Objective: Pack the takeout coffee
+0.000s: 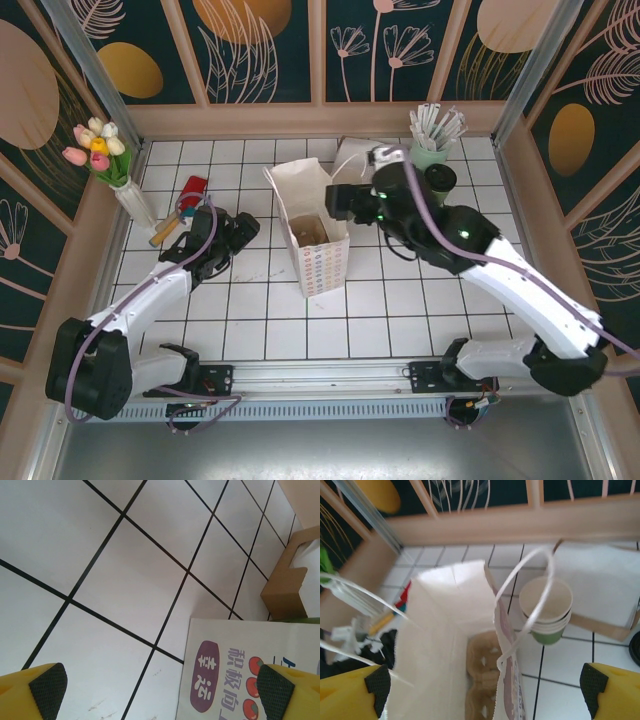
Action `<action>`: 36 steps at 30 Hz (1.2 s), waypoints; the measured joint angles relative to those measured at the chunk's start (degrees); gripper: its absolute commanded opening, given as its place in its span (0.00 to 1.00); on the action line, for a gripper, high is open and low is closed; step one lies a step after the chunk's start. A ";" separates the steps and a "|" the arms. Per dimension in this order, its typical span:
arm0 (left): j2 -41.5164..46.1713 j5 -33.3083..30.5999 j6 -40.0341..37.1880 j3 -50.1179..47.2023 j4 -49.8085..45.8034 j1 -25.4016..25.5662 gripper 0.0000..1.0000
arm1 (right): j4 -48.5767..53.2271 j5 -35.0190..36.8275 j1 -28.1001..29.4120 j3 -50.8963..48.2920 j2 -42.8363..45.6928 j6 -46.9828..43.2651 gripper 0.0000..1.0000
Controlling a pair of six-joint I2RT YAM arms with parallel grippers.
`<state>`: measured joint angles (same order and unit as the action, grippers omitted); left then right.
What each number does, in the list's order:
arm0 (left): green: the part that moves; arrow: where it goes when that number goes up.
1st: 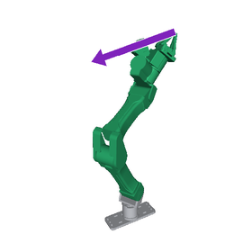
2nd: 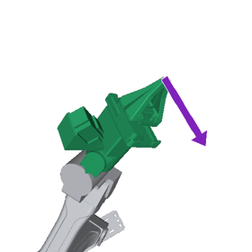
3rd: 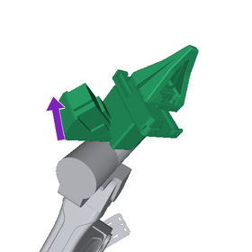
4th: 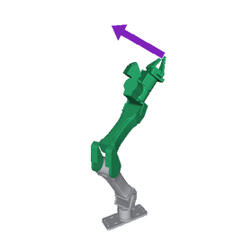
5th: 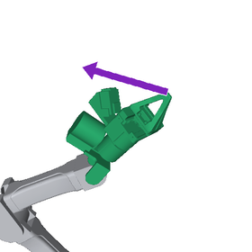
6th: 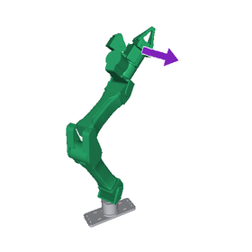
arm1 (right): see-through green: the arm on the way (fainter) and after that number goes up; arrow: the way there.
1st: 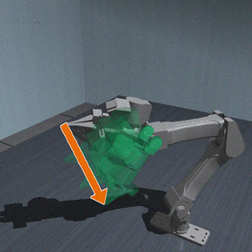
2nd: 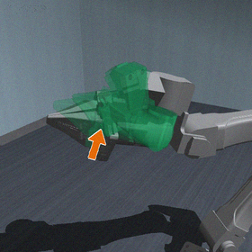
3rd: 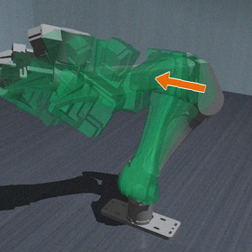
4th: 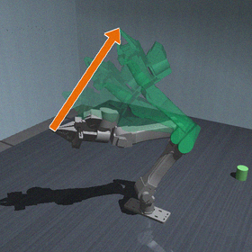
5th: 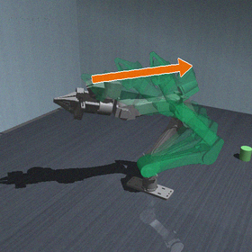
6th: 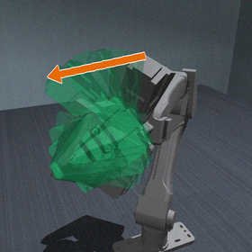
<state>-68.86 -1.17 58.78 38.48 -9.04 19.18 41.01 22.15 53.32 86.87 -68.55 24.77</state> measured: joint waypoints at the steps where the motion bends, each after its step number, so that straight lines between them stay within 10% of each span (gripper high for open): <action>1: 0.26 -0.37 0.00 0.00 0.00 0.00 0.99 | -1.01 0.00 -1.11 -0.83 1.97 -0.42 0.99; 10: 4.13 -3.89 -0.22 0.00 1.64 0.00 0.99 | -8.22 -3.87 -27.50 -19.04 14.47 -1.27 0.99; 17: 8.17 -6.95 0.00 -0.90 4.92 0.00 0.99 | -16.15 -14.01 -46.56 -28.59 7.45 -4.85 0.99; 36: 8.09 -7.82 1.57 -1.53 5.40 0.00 0.99 | -26.69 -33.86 -58.29 -24.39 -19.54 -23.52 0.99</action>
<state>-60.77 -8.99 60.36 36.95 -3.64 19.18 14.33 -11.70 -4.97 62.48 -88.09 1.26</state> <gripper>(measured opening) 0.987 0.990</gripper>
